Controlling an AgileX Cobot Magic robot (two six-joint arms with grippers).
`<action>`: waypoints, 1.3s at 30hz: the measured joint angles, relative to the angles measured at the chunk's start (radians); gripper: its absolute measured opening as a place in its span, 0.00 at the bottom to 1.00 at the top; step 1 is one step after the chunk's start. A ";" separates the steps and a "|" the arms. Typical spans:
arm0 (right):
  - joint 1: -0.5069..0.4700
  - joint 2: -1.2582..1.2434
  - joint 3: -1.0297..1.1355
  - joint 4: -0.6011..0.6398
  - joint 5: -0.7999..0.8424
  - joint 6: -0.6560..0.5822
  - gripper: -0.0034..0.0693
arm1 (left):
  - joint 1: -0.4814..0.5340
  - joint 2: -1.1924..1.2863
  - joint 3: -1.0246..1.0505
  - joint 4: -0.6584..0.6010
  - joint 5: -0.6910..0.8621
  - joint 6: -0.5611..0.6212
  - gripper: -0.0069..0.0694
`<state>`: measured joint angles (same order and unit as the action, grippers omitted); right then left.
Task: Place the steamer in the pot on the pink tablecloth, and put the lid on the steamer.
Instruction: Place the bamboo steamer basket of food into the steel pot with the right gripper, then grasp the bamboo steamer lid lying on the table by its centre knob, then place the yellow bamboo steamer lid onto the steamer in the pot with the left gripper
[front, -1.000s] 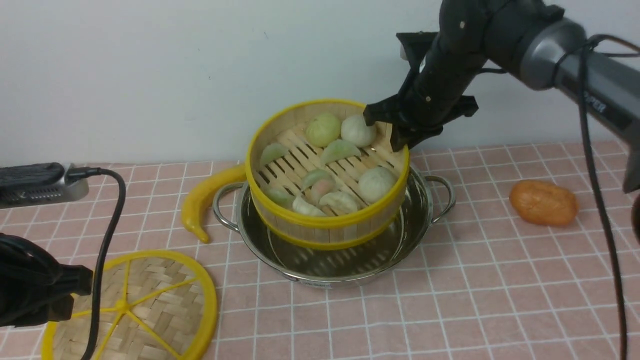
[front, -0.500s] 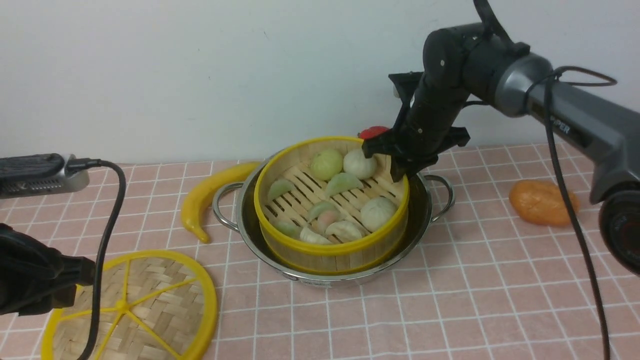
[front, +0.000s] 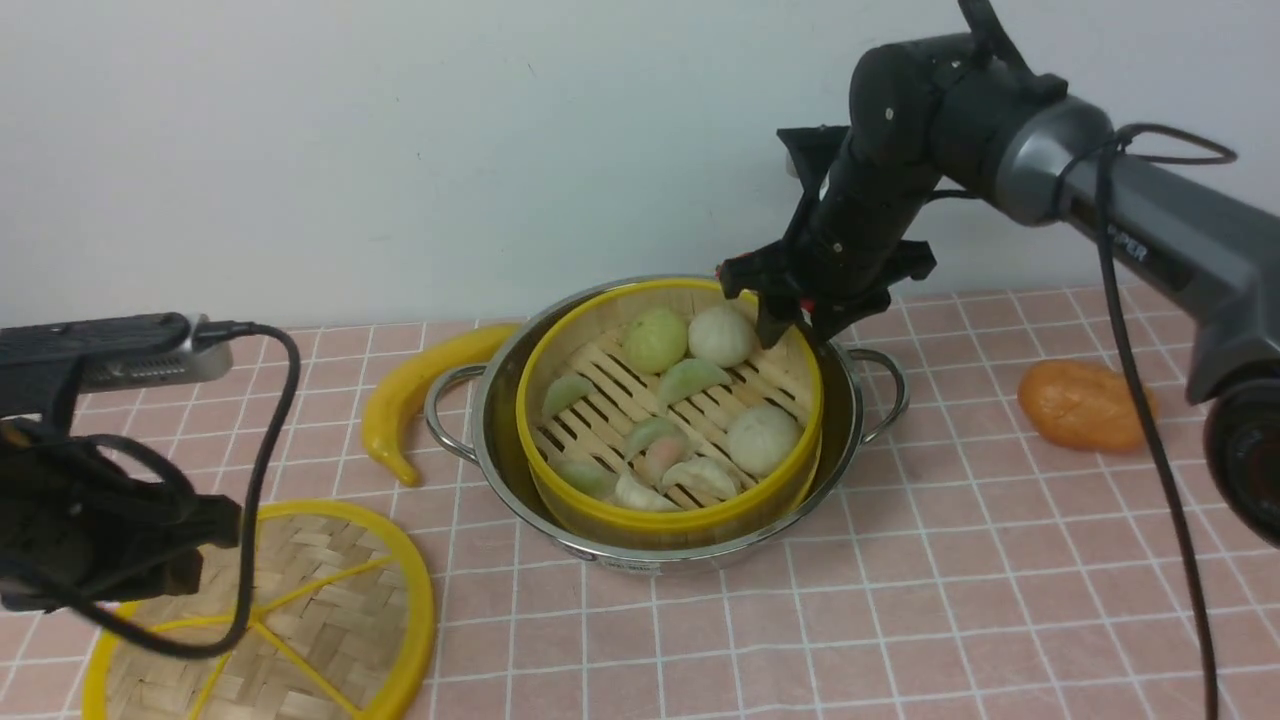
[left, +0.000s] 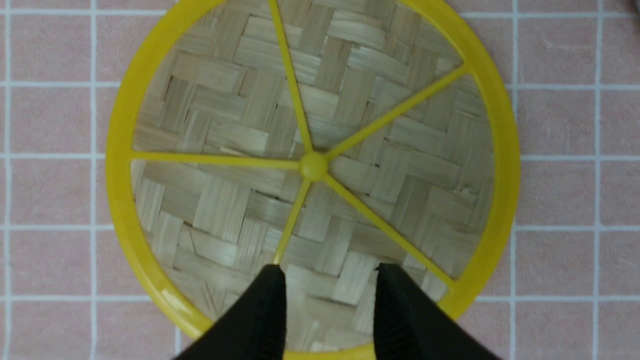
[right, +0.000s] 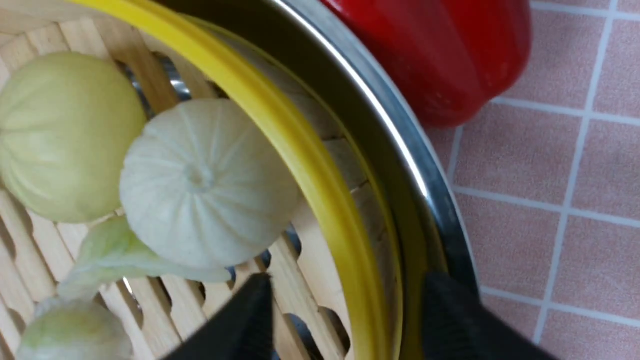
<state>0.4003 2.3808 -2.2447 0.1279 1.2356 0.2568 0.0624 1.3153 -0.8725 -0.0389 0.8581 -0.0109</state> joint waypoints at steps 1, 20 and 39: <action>0.000 -0.006 0.000 0.000 0.000 0.000 0.70 | 0.000 0.023 0.000 0.000 -0.019 0.001 0.41; 0.000 -0.489 0.000 0.001 -0.002 -0.102 0.81 | -0.001 0.358 -0.001 0.000 -0.185 0.000 0.40; 0.000 -1.194 0.621 -0.412 -0.008 -0.066 0.81 | -0.033 0.244 -0.369 0.196 0.214 -0.105 0.24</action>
<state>0.4003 1.1870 -1.6241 -0.2837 1.2279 0.1908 0.0293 1.5590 -1.2414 0.1575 1.0716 -0.1159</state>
